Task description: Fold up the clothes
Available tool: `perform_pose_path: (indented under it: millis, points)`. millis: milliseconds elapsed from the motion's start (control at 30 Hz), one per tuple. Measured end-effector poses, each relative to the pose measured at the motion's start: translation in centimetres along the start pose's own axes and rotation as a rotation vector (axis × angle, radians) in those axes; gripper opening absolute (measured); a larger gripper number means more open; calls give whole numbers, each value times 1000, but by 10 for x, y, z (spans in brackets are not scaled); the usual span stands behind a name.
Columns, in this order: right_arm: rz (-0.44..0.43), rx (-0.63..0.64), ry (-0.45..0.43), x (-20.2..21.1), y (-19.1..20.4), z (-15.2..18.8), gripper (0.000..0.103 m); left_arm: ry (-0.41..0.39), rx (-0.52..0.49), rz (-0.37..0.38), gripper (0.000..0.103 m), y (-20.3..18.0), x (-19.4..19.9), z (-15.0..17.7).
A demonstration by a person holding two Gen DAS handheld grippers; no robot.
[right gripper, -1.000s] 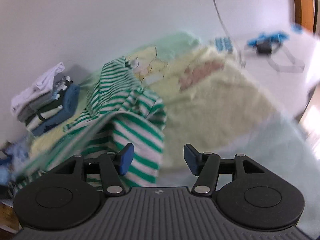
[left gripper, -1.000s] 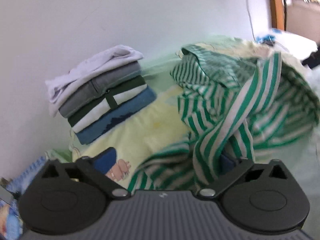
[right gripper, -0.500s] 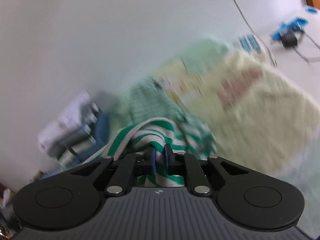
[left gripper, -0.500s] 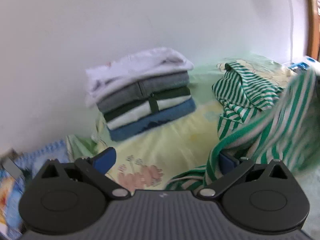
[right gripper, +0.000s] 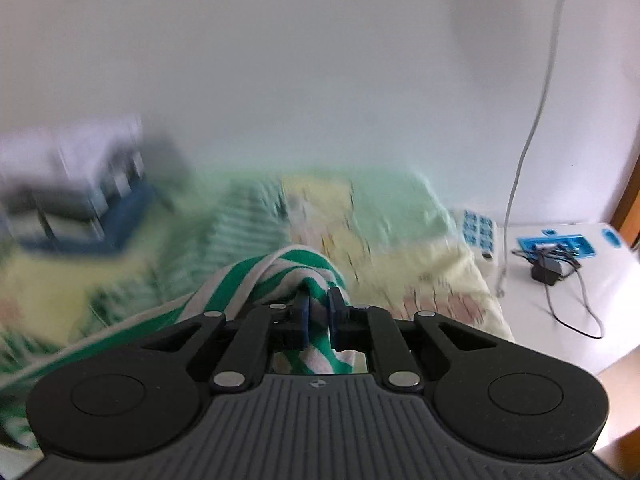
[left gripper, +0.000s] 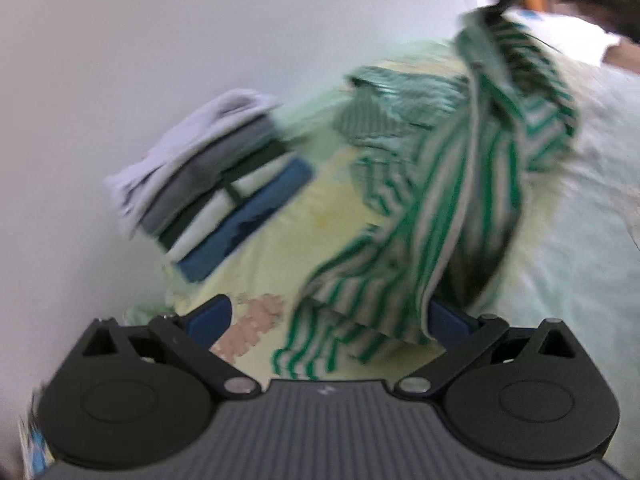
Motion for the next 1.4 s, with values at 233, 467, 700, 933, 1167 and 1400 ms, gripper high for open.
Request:
perform_pose_path:
  millis: [233, 467, 700, 933, 1167, 1400]
  points:
    - [45, -46, 37, -19, -11, 29, 9, -9, 25, 65, 102, -7, 19, -3]
    - [-22, -187, -130, 39, -27, 17, 4, 58, 283, 287, 102, -41, 35, 10]
    - [-136, -330, -86, 50, -38, 32, 37, 198, 529, 315, 102, -89, -1, 12]
    - [-134, -424, -63, 12, -31, 49, 55, 297, 715, 211, 89, -92, -43, -1]
    - [-159, -432, -7, -2, -30, 50, 5, 285, 757, 132, 19, -53, -51, -3]
    - [-322, -296, -214, 74, -28, -6, 5, 103, 688, -66, 6, 18, 7, -26]
Point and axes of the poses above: each gripper's, at about its wrist camera, not at the fingertips, and x roughly against the way its jaws point, y to its left, z to its underside, the point moved 4 cm from there along -x, roughly the way its jaws point, and after that the axes turned 11 degrees about -z, right-handed, at the moved point
